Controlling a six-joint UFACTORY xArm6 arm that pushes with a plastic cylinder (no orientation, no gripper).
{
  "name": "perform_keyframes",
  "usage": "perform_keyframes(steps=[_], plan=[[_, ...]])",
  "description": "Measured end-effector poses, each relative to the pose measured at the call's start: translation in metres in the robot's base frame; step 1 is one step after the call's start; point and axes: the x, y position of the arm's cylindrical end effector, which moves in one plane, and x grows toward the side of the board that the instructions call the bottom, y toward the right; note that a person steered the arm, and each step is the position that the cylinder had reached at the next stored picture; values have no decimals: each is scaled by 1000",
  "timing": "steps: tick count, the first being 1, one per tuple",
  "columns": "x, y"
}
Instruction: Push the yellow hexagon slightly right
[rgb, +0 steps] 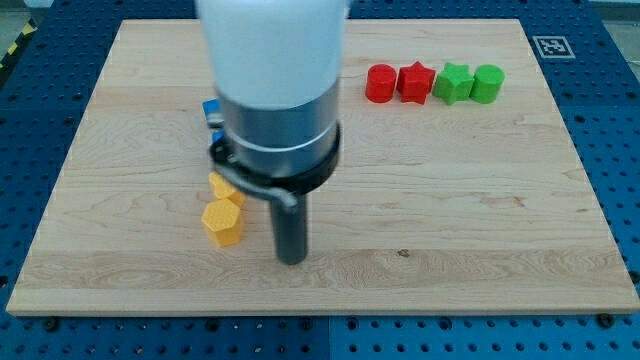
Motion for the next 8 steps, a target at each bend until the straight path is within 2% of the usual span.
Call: perform_keyframes(steps=[1,2,4,6,8], plan=[[18,-49],[18,-50],[-7,-103],[-29,-96],[-31,-91]])
